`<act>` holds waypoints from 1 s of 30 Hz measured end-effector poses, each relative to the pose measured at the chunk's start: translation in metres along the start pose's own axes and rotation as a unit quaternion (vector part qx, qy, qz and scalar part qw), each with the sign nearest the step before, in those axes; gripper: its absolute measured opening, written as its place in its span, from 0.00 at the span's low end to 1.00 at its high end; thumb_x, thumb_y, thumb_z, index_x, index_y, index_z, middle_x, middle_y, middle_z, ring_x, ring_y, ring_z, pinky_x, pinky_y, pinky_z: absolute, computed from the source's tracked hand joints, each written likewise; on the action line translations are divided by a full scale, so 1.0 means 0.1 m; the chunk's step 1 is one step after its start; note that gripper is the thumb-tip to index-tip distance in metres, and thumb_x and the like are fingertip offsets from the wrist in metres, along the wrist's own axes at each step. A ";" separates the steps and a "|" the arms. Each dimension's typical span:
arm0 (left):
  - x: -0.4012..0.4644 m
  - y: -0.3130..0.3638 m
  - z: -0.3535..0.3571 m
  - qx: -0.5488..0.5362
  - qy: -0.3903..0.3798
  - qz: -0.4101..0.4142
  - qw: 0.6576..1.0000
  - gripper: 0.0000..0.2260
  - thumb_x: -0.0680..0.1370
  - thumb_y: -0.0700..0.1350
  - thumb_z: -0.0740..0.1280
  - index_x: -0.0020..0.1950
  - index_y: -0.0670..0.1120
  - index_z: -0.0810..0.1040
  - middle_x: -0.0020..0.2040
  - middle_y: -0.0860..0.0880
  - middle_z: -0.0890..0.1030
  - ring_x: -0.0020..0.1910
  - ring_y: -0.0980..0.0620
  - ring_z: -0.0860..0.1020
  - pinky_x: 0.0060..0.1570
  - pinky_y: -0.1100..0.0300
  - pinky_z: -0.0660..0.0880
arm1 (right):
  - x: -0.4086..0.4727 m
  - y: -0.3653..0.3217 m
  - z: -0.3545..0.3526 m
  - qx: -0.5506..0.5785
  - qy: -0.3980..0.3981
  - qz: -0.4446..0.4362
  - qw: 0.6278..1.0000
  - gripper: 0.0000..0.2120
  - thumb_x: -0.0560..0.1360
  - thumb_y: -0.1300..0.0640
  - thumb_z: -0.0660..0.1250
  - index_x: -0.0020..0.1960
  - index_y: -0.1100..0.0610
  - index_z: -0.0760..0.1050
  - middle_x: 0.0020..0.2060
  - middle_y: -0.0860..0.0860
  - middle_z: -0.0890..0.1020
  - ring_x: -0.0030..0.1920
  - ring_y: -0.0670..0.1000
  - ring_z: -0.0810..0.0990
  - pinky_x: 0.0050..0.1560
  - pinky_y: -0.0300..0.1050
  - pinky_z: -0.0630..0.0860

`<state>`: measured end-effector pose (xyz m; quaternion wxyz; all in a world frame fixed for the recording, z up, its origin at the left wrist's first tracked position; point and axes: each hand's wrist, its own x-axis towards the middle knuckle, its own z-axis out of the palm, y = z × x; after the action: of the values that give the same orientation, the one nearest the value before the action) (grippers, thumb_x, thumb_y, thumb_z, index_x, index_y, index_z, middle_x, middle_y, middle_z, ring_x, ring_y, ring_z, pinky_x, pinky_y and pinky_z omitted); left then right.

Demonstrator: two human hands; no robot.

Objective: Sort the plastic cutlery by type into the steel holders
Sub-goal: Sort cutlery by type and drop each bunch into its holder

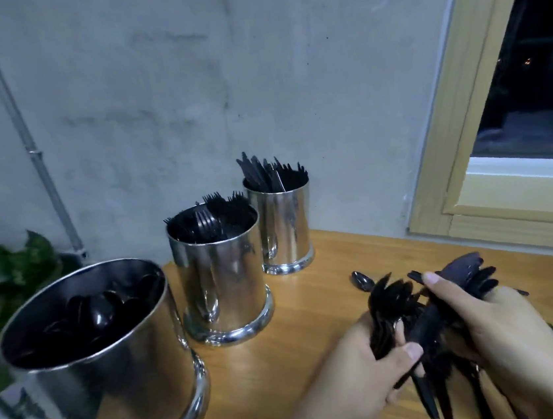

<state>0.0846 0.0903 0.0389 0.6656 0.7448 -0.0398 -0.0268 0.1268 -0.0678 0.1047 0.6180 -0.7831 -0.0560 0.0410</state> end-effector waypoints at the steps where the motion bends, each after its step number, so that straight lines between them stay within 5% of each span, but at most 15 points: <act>1: -0.02 0.03 -0.03 -0.007 0.011 0.005 1.000 0.07 0.81 0.46 0.66 0.45 0.55 0.71 0.39 0.54 0.83 0.28 0.55 0.71 0.34 0.62 0.72 | 0.03 -0.08 0.03 -0.037 -0.014 -0.010 0.999 0.26 0.76 0.44 0.68 0.26 0.57 0.71 0.21 0.51 0.68 0.22 0.49 0.64 0.29 0.41 0.60; 3: -0.05 0.06 -0.11 -0.037 0.031 0.014 0.999 0.07 0.83 0.44 0.66 0.46 0.51 0.71 0.38 0.53 0.83 0.27 0.54 0.72 0.32 0.64 0.71 | 0.08 -0.24 0.09 -0.099 -0.042 -0.024 0.994 0.27 0.77 0.43 0.67 0.31 0.65 0.75 0.21 0.54 0.69 0.22 0.49 0.65 0.25 0.39 0.60; 7: -0.08 0.07 -0.31 -0.140 0.093 0.037 0.985 0.06 0.84 0.43 0.64 0.49 0.46 0.68 0.43 0.39 0.82 0.34 0.48 0.81 0.30 0.59 0.75 | 0.23 -0.49 0.18 -0.154 -0.032 -0.089 0.984 0.28 0.77 0.40 0.66 0.41 0.67 0.81 0.24 0.57 0.72 0.26 0.50 0.66 0.34 0.46 0.62; 10: -0.06 0.03 -0.48 -0.178 0.189 0.047 0.964 0.05 0.85 0.44 0.63 0.53 0.43 0.70 0.41 0.45 0.80 0.35 0.49 0.82 0.32 0.57 0.79 | 0.40 -0.81 0.27 -0.067 0.023 -0.162 0.984 0.20 0.78 0.44 0.68 0.41 0.61 0.83 0.28 0.56 0.75 0.29 0.52 0.71 0.37 0.48 0.68; 13: -0.02 -0.05 -0.60 -0.160 0.233 0.038 0.958 0.05 0.84 0.47 0.64 0.52 0.46 0.75 0.33 0.50 0.74 0.28 0.53 0.71 0.27 0.61 0.70 | 0.65 -1.14 0.47 -0.023 0.068 -0.226 0.971 0.15 0.80 0.48 0.67 0.43 0.58 0.82 0.33 0.58 0.75 0.30 0.51 0.71 0.33 0.46 0.67; 18: 0.04 -0.09 -0.65 -0.246 0.217 0.012 0.945 0.11 0.83 0.48 0.67 0.54 0.39 0.74 0.28 0.56 0.66 0.25 0.56 0.61 0.24 0.64 0.59 | 1.27 -1.42 0.95 -0.073 0.100 -0.258 0.958 0.16 0.77 0.43 0.66 0.40 0.53 0.81 0.30 0.53 0.75 0.30 0.53 0.72 0.34 0.47 0.66; 24: 0.03 -0.11 -0.69 -0.274 0.195 0.014 0.941 0.09 0.82 0.48 0.68 0.47 0.43 0.74 0.29 0.52 0.65 0.25 0.54 0.60 0.24 0.62 0.58 | 2.03 -1.49 1.32 -0.143 0.133 -0.243 0.950 0.23 0.77 0.42 0.65 0.53 0.64 0.79 0.37 0.52 0.76 0.34 0.54 0.71 0.36 0.46 0.67; 28: 0.05 -0.10 -0.70 -0.284 0.180 0.016 0.942 0.10 0.82 0.48 0.68 0.45 0.44 0.74 0.30 0.50 0.64 0.25 0.54 0.60 0.25 0.61 0.58 | 2.22 -1.37 1.52 -0.289 0.056 -0.194 0.936 0.23 0.76 0.37 0.68 0.47 0.59 0.76 0.35 0.53 0.77 0.37 0.58 0.77 0.36 0.46 0.70; 30: 0.05 -0.10 -0.70 -0.285 0.170 0.015 0.943 0.10 0.82 0.48 0.68 0.45 0.45 0.74 0.30 0.50 0.65 0.25 0.54 0.60 0.25 0.62 0.59 | 2.19 -1.31 1.54 -0.386 0.004 -0.162 0.908 0.32 0.72 0.31 0.68 0.54 0.60 0.76 0.42 0.57 0.80 0.44 0.60 0.79 0.39 0.47 0.74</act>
<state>0.0967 0.1601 0.0371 0.8470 0.5172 0.0717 0.1000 0.3179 0.1409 0.1969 0.2661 -0.9408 -0.1908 -0.0874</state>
